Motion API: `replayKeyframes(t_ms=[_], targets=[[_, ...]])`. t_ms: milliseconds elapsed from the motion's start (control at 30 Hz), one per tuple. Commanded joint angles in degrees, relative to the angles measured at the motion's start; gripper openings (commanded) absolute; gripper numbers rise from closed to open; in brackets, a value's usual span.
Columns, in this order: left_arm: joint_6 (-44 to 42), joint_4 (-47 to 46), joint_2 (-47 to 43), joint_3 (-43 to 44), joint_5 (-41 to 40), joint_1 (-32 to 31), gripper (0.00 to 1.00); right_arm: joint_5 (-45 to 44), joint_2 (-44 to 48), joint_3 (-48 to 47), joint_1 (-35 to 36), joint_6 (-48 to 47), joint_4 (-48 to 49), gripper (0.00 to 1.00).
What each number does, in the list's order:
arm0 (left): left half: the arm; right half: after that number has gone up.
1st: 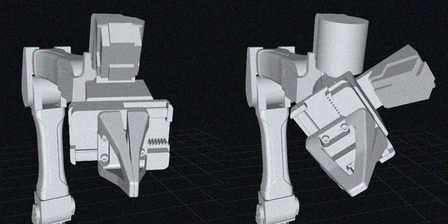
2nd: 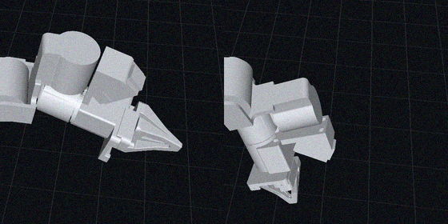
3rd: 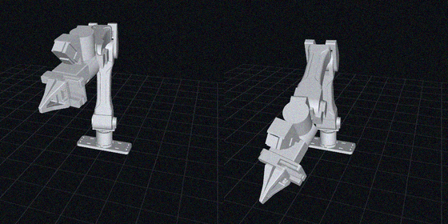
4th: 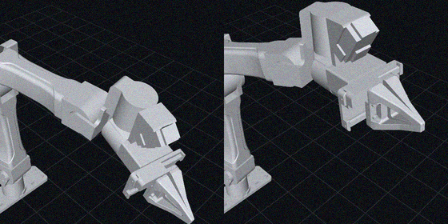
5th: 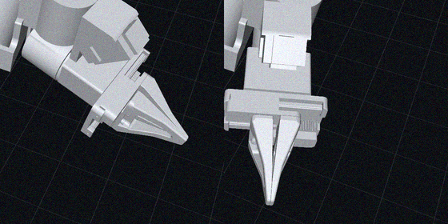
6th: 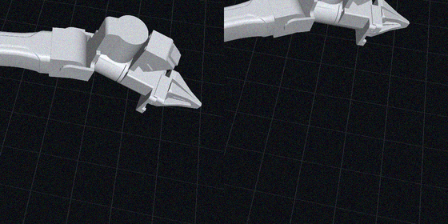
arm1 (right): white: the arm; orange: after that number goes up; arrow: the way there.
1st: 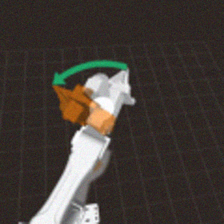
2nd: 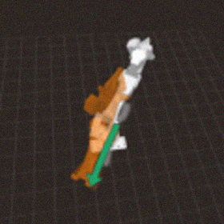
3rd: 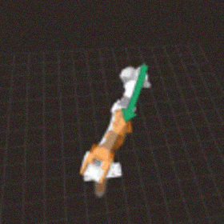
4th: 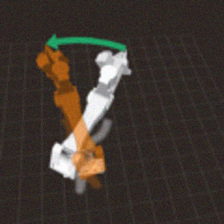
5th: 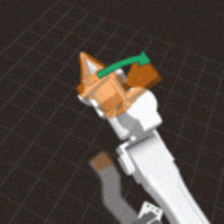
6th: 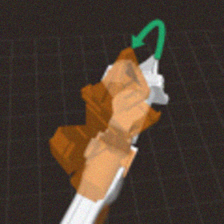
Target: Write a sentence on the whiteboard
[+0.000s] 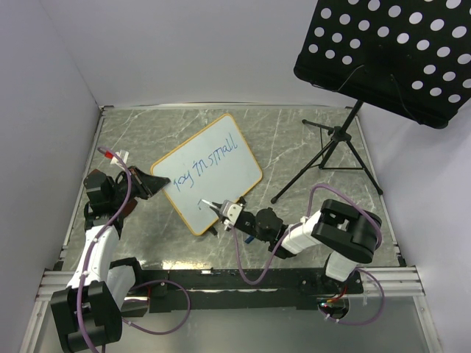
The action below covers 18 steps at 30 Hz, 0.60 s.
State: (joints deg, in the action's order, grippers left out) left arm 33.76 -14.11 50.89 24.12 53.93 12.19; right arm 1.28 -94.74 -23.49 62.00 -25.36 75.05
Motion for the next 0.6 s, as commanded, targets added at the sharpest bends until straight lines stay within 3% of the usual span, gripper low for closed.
replayKeyframes(t_ms=[0,567], targets=[[-4.93,0.84,-0.09,0.84,1.7,-0.85,0.01,-1.19,0.61,-1.65,-2.05,0.67,13.99,0.0],[-4.93,0.75,0.08,0.84,1.79,-0.85,0.01,1.89,2.19,-3.76,-2.23,1.11,14.6,0.0]])
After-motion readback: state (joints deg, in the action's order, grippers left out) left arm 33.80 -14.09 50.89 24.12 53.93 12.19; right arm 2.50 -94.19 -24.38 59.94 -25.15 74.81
